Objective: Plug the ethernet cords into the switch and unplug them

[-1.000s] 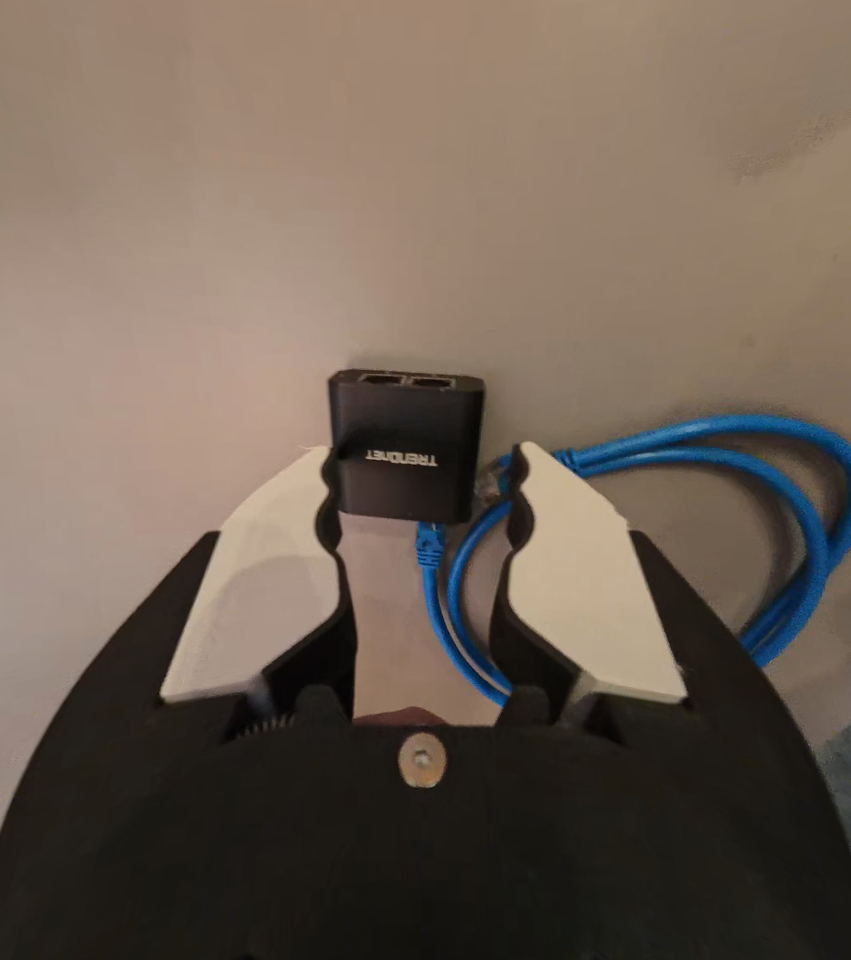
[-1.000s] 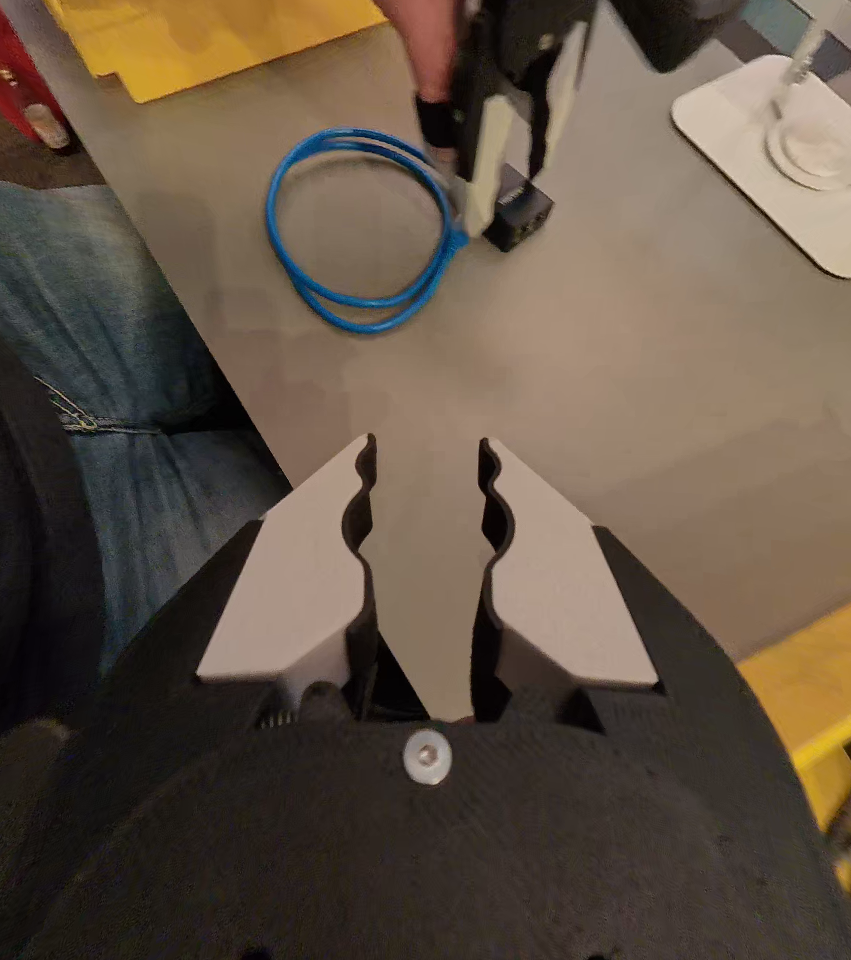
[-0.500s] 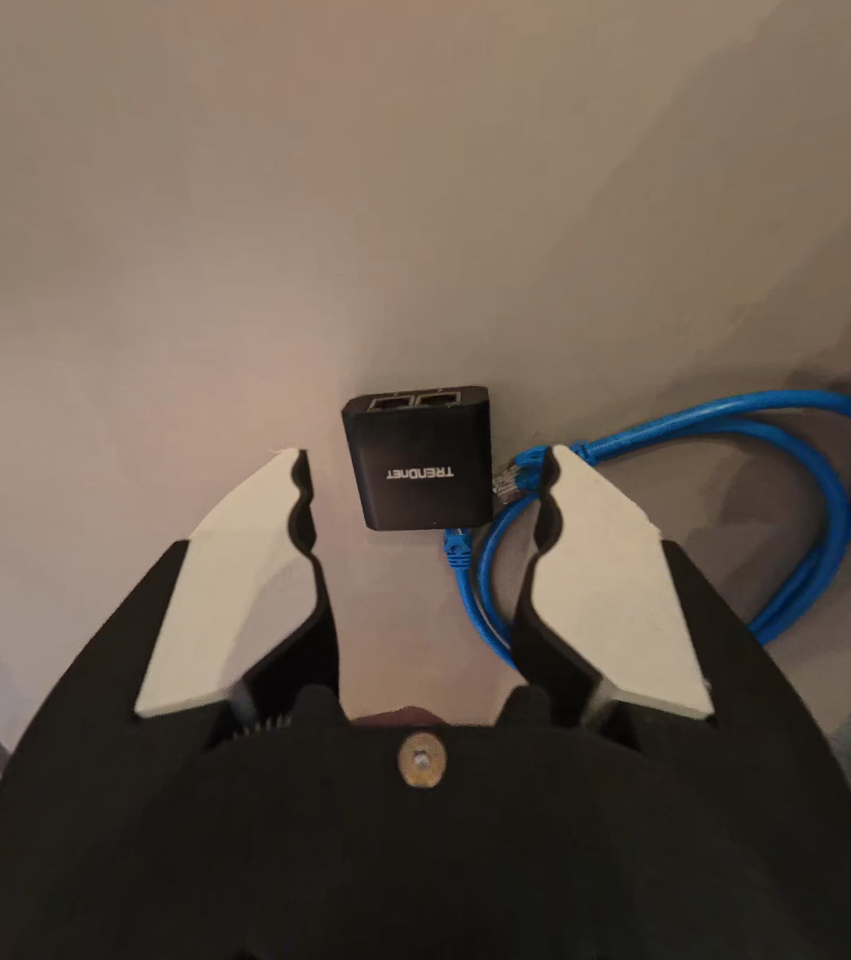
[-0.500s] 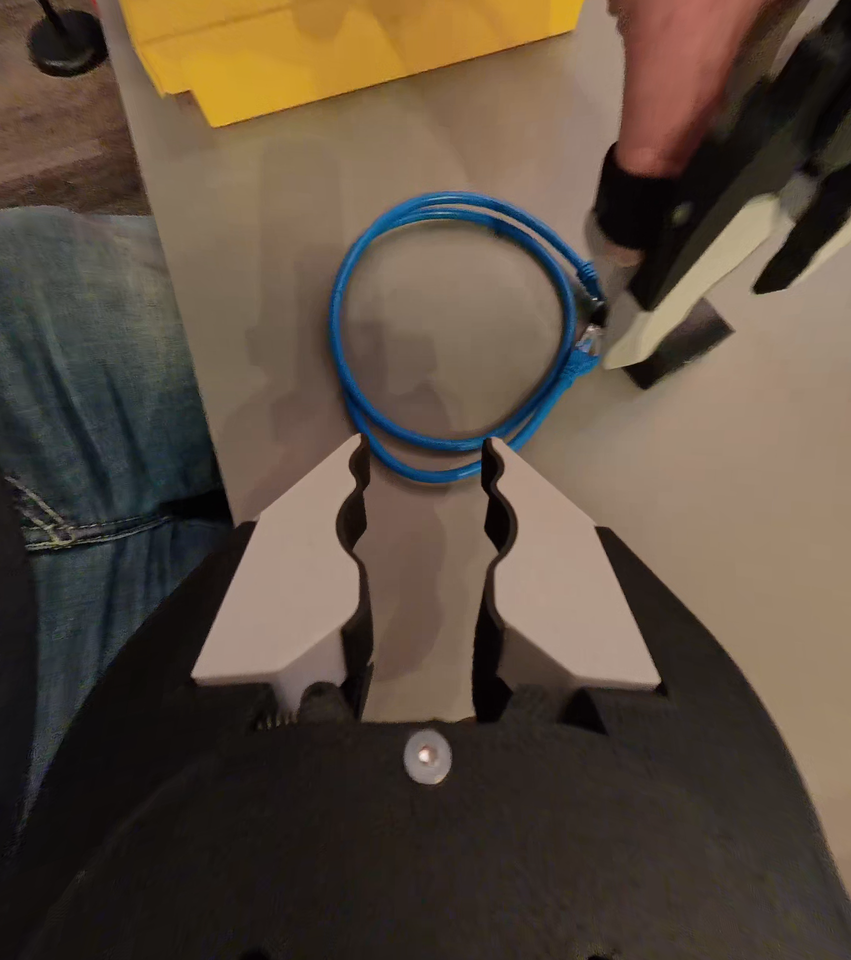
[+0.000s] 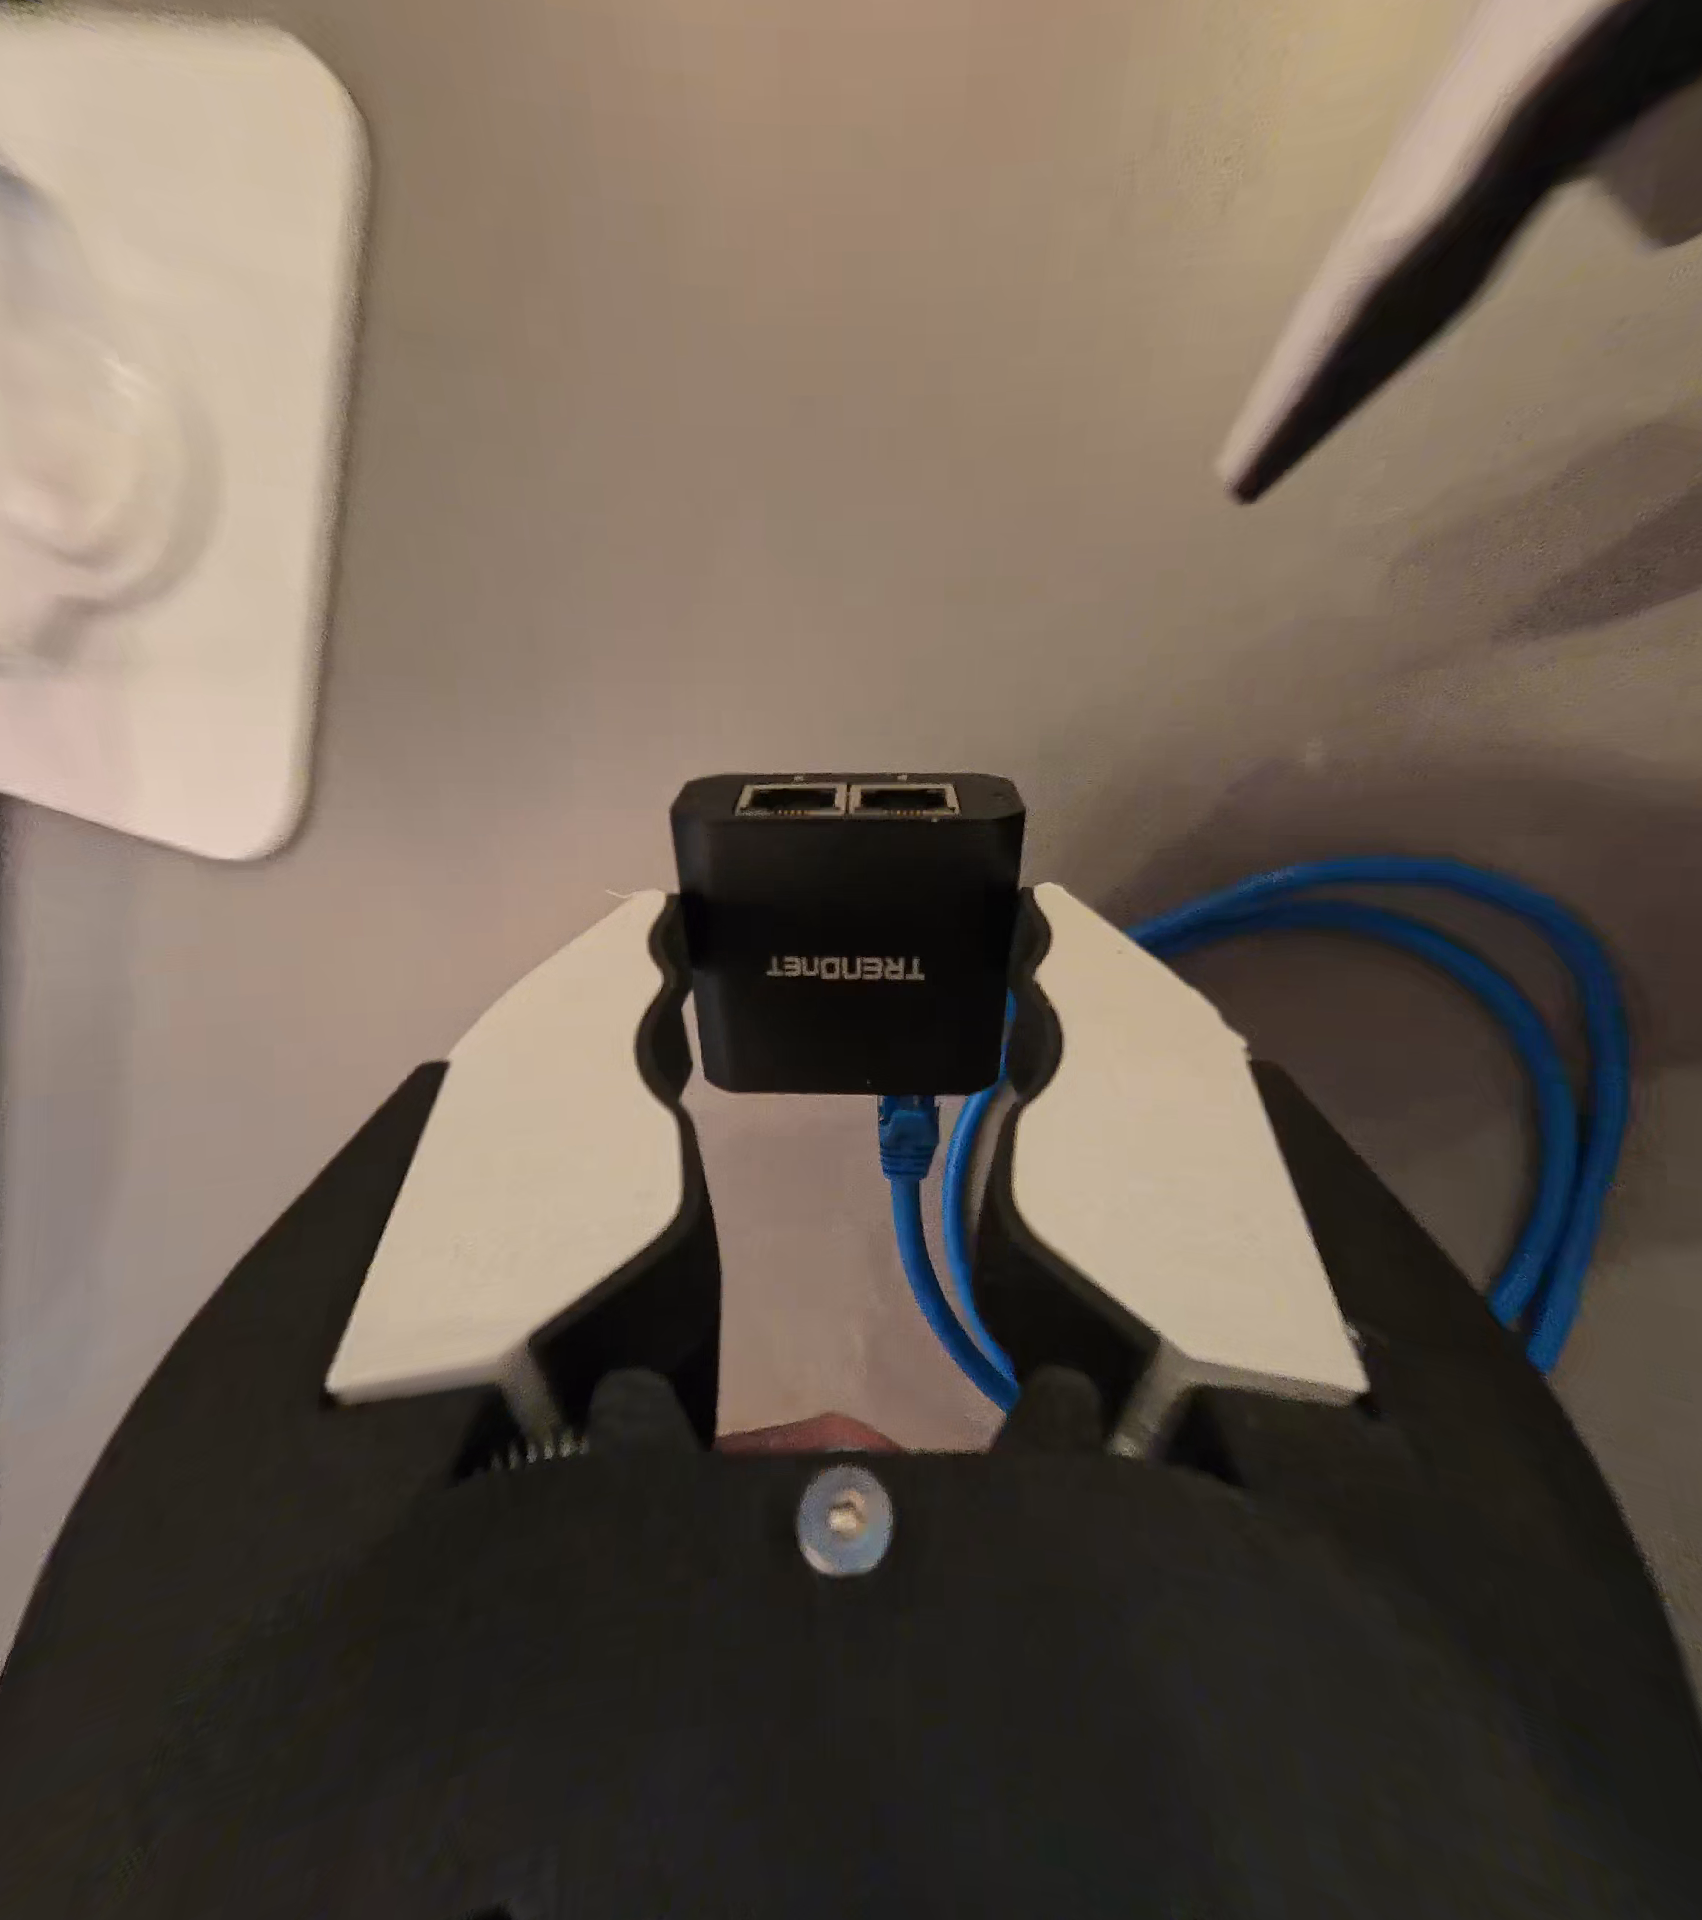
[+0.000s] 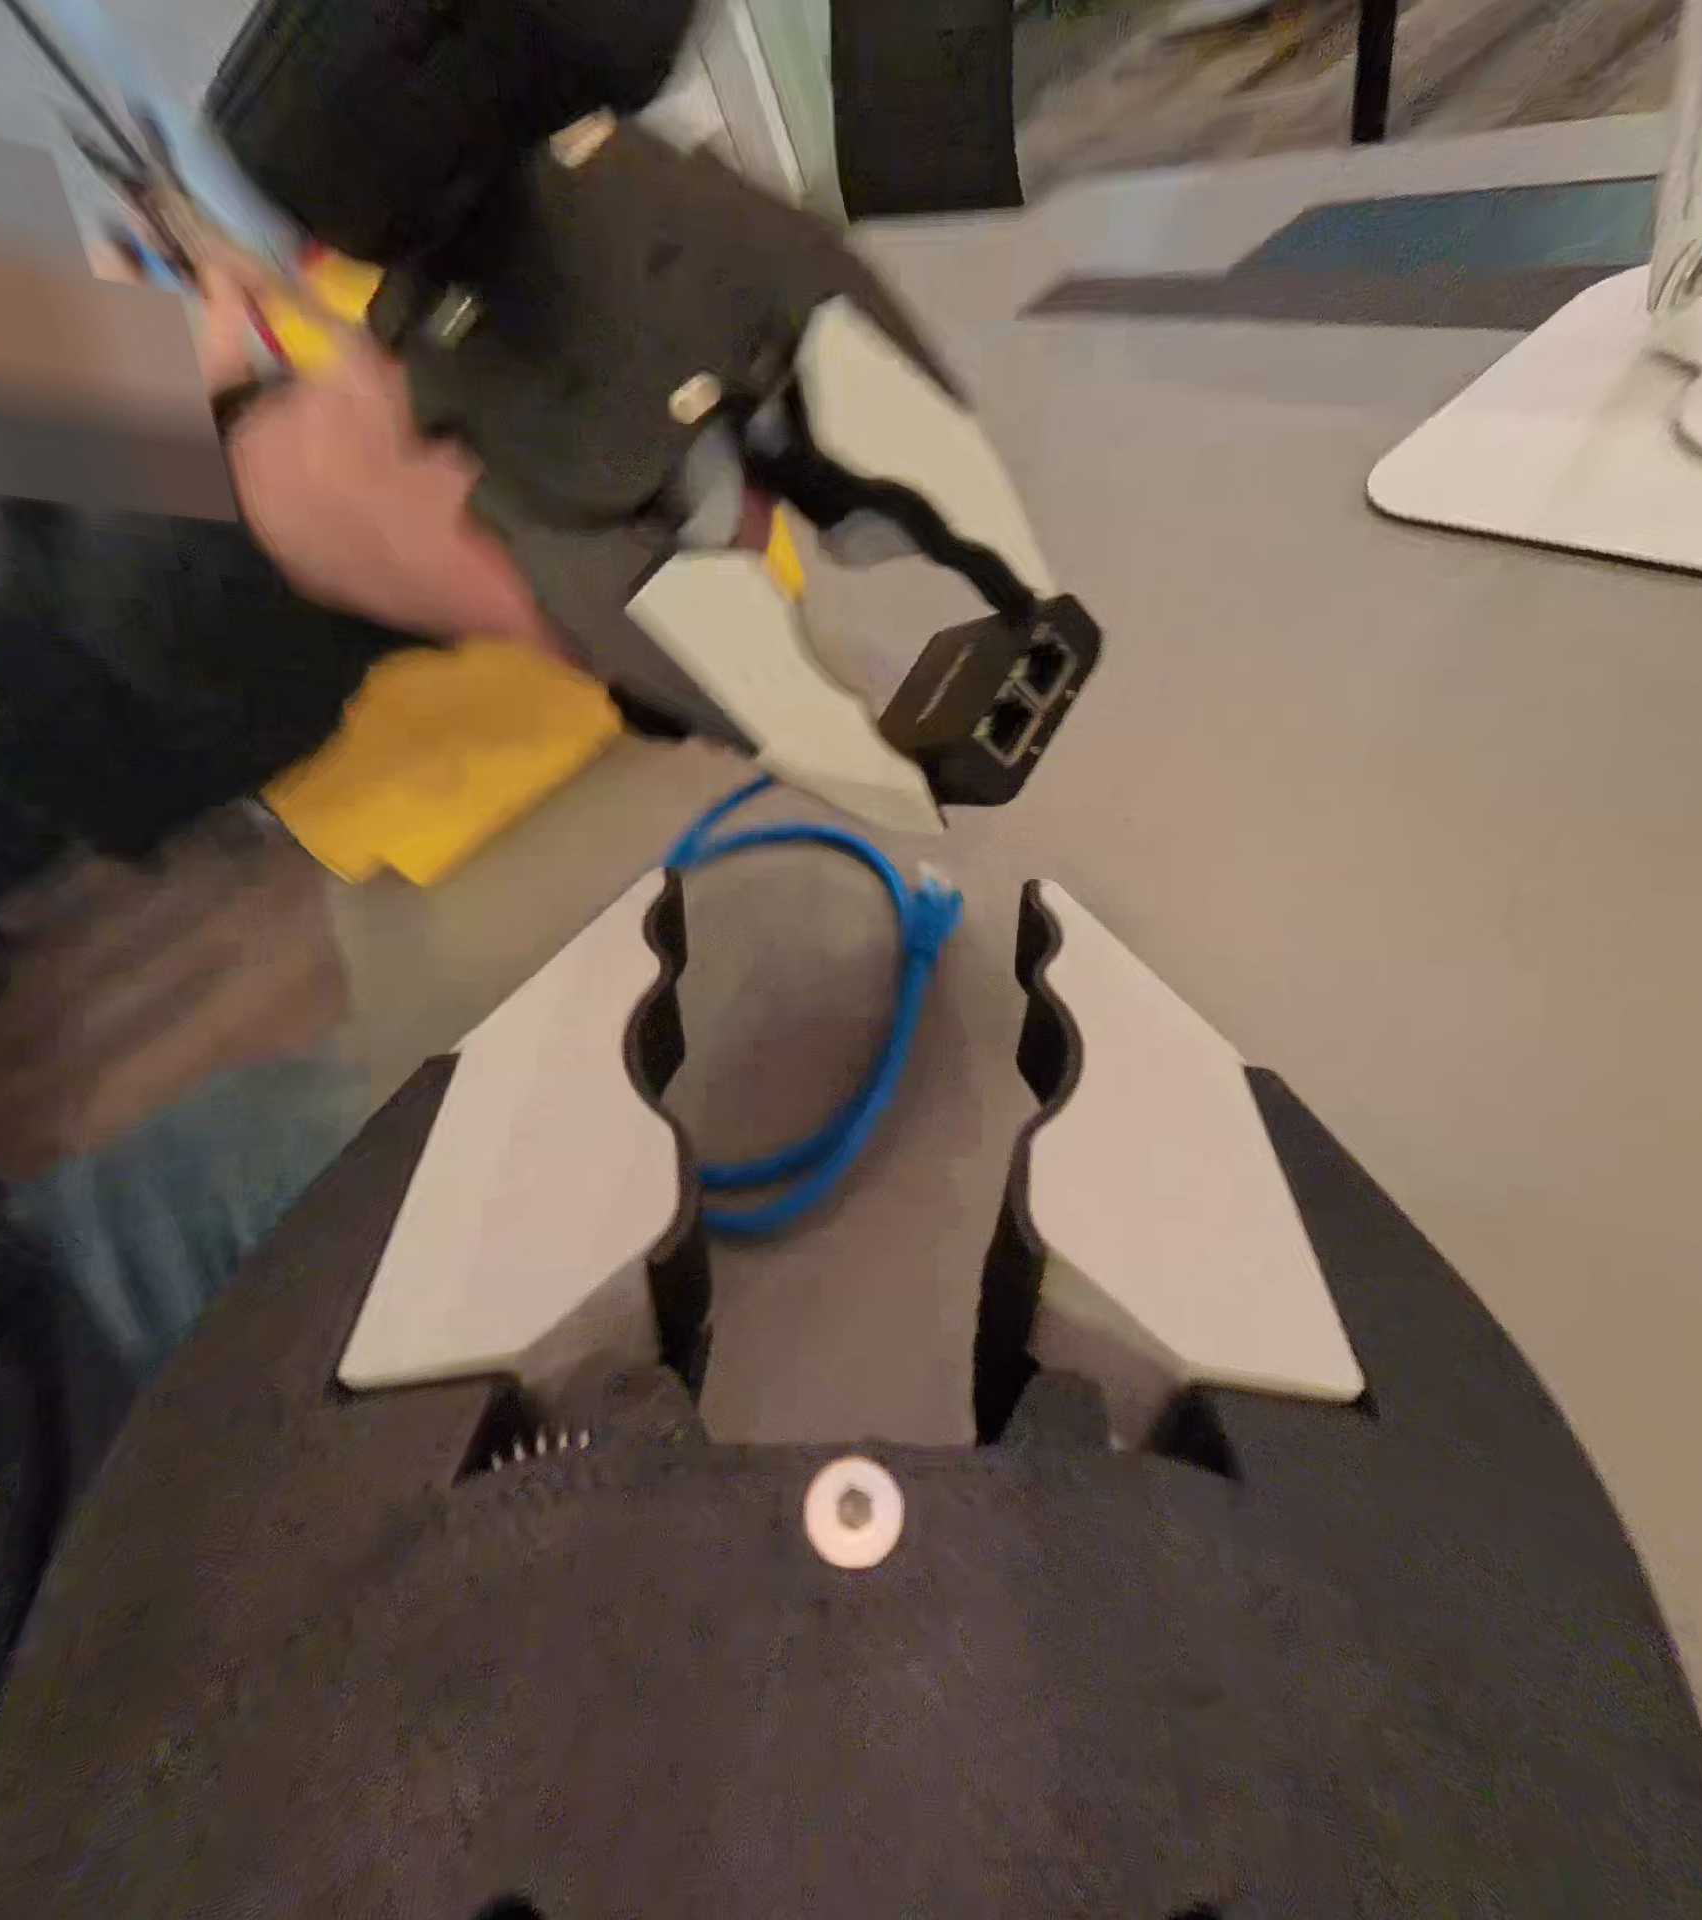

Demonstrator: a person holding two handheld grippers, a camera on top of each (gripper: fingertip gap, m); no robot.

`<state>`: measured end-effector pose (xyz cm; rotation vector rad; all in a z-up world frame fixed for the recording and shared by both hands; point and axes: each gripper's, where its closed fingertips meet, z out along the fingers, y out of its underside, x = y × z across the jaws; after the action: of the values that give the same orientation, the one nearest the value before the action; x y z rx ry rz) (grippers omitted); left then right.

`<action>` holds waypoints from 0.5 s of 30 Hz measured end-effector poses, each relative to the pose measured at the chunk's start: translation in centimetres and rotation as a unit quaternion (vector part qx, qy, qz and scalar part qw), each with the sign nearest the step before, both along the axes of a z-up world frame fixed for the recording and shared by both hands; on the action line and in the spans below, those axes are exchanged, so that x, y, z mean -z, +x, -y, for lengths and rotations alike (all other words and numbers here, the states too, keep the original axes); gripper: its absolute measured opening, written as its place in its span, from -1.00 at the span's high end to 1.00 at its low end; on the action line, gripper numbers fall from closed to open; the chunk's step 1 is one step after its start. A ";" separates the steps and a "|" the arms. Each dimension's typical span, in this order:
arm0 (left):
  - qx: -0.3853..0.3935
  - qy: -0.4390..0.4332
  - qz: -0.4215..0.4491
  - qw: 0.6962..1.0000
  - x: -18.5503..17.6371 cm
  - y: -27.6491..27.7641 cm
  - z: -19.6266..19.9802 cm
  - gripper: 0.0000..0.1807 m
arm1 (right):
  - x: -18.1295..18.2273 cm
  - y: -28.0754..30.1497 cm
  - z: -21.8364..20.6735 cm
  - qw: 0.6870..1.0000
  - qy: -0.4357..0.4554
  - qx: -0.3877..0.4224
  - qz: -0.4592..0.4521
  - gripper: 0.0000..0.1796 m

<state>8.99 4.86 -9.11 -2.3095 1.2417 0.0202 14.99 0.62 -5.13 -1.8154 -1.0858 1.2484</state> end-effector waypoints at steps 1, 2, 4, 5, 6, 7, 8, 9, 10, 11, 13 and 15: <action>0.003 0.043 -0.016 0.999 -1.3 0.0 0.0 0.35 | -0.7 -0.2 -0.6 0.999 -0.032 -0.005 -0.024 0.30; 0.013 0.086 -0.030 0.996 -2.5 0.2 0.1 0.35 | -1.4 -0.4 -1.3 0.998 -0.053 -0.008 -0.043 0.30; 0.028 0.142 -0.039 0.989 -4.3 1.2 0.8 0.35 | -2.2 -1.4 -1.3 0.992 -0.104 -0.045 -0.063 0.31; 0.034 0.159 -0.041 0.986 -4.8 1.8 1.1 0.35 | -2.5 -2.1 -0.7 0.986 -0.133 -0.076 -0.073 0.32; 0.042 0.177 -0.044 0.982 -5.2 2.3 1.4 0.35 | -2.9 -2.8 -0.1 0.979 -0.153 -0.102 -0.084 0.32; 0.049 0.190 -0.050 0.979 -5.4 2.7 1.8 0.35 | -2.8 -3.3 0.3 0.977 -0.160 -0.117 -0.083 0.39; 0.053 0.208 -0.055 0.975 -5.7 3.0 2.0 0.34 | -2.6 -3.6 0.5 0.977 -0.155 -0.127 -0.077 0.51; 0.058 0.230 -0.049 0.970 -6.2 3.4 2.2 0.35 | -2.5 -3.8 0.6 0.978 -0.146 -0.129 -0.074 0.64; 0.058 0.246 -0.043 0.967 -6.6 3.5 2.3 0.35 | -2.7 -3.9 0.5 0.981 -0.126 -0.124 -0.075 0.73; 0.062 0.250 -0.039 0.966 -6.7 3.5 2.6 0.35 | -2.7 -3.9 0.8 0.984 -0.111 -0.127 -0.063 0.73; 0.083 0.245 -0.016 0.966 -7.3 3.9 3.7 0.39 | -2.3 -3.5 1.1 0.987 -0.069 -0.142 -0.012 0.75; 0.103 0.213 0.003 0.972 -8.0 3.9 4.9 0.36 | -1.9 -2.8 1.2 0.985 -0.005 -0.164 0.056 0.75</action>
<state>12.84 -0.02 -1.15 -1.8065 1.3204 0.1885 12.19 -0.63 -3.23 -1.7805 -1.4906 1.3515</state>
